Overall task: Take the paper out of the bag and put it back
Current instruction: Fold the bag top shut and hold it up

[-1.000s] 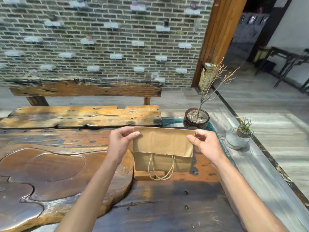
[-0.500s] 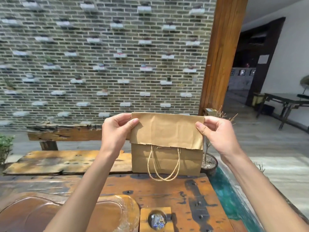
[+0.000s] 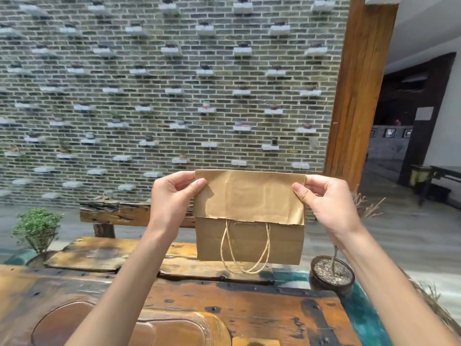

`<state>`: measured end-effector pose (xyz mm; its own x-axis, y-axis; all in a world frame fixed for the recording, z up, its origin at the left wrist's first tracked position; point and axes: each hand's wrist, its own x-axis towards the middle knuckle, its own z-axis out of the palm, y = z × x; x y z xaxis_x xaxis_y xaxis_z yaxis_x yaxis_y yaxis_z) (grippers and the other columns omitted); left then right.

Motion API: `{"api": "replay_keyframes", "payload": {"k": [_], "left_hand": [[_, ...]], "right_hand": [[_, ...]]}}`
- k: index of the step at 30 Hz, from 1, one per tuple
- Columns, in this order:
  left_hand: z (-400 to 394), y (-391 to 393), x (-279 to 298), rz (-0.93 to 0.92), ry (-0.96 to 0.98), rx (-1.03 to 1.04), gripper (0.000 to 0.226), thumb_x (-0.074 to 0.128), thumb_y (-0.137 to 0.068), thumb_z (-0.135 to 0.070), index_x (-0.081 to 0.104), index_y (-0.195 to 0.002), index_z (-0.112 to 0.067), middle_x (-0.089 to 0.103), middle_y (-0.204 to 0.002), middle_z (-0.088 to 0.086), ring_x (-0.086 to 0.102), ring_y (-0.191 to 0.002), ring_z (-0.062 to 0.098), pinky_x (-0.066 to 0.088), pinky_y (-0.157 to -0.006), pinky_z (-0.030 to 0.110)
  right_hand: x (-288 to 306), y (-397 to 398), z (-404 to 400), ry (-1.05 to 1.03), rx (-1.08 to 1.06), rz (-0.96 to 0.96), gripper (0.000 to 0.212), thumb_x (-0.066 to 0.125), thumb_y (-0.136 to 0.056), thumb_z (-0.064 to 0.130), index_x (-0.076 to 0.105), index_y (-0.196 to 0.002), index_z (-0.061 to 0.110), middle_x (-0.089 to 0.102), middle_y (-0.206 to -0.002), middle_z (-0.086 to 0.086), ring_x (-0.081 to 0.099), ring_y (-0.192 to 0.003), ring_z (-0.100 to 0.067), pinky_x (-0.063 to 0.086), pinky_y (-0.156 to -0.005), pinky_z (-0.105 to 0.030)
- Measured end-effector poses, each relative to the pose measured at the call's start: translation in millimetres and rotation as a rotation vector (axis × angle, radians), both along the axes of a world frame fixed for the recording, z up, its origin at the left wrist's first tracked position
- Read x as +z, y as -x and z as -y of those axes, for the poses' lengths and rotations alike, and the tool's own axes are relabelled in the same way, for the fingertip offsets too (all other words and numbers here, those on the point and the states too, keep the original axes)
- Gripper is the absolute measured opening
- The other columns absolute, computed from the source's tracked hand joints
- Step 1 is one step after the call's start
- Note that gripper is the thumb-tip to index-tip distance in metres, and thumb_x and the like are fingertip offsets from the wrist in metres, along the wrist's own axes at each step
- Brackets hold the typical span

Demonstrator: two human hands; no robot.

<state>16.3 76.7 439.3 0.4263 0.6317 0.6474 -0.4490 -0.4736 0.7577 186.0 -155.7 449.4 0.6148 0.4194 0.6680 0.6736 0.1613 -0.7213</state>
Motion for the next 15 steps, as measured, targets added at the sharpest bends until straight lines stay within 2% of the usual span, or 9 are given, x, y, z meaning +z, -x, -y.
{"api": "replay_keyframes", "payload": {"k": [5,6,9,12,15], "left_hand": [[-22,57,-1,-0.015,0.003,0.096,0.033,0.077,-0.082,-0.008,0.079,-0.072,-0.039,0.078,-0.071,-0.015,0.071,-0.066,-0.002,0.053,-0.053,0.013],[-27,71,-2,-0.015,0.000,0.118,0.033,0.077,-0.083,-0.008,0.080,-0.072,-0.039,0.078,-0.071,-0.014,0.071,-0.066,-0.002,0.054,-0.054,0.014],[-42,113,-5,-0.015,-0.008,0.179,0.035,0.075,-0.083,-0.003,0.080,-0.073,-0.037,0.078,-0.072,-0.015,0.071,-0.067,-0.002,0.052,-0.054,0.011],[-57,156,-10,-0.032,-0.020,0.249,0.041,0.072,-0.084,0.002,0.081,-0.076,-0.038,0.078,-0.074,-0.015,0.071,-0.070,-0.004,0.053,-0.058,0.010],[-68,199,-16,-0.036,0.022,0.357,0.034,0.074,-0.083,0.000,0.081,-0.077,-0.033,0.079,-0.075,-0.011,0.071,-0.070,0.001,0.055,-0.059,0.015]], "right_hand": [[-3,33,-45,0.004,0.111,-0.023,0.011,0.071,-0.090,0.006,0.075,-0.082,0.013,0.077,-0.086,-0.009,0.066,-0.076,-0.007,0.054,-0.078,-0.026],[-5,41,-56,0.012,0.134,-0.028,0.011,0.071,-0.090,0.006,0.075,-0.082,0.011,0.077,-0.084,-0.008,0.065,-0.075,-0.006,0.053,-0.077,-0.025],[-10,67,-91,0.019,0.220,-0.045,0.024,0.069,-0.091,0.003,0.071,-0.075,0.021,0.073,-0.069,0.015,0.062,-0.066,0.006,0.050,-0.067,-0.009],[-17,95,-128,0.034,0.310,-0.094,0.017,0.069,-0.091,0.006,0.072,-0.080,0.018,0.072,-0.073,0.009,0.063,-0.070,-0.003,0.052,-0.069,-0.018],[-22,124,-160,0.048,0.444,-0.131,0.014,0.067,-0.092,0.005,0.075,-0.087,0.016,0.077,-0.083,0.000,0.068,-0.076,-0.008,0.056,-0.073,-0.023]]}}
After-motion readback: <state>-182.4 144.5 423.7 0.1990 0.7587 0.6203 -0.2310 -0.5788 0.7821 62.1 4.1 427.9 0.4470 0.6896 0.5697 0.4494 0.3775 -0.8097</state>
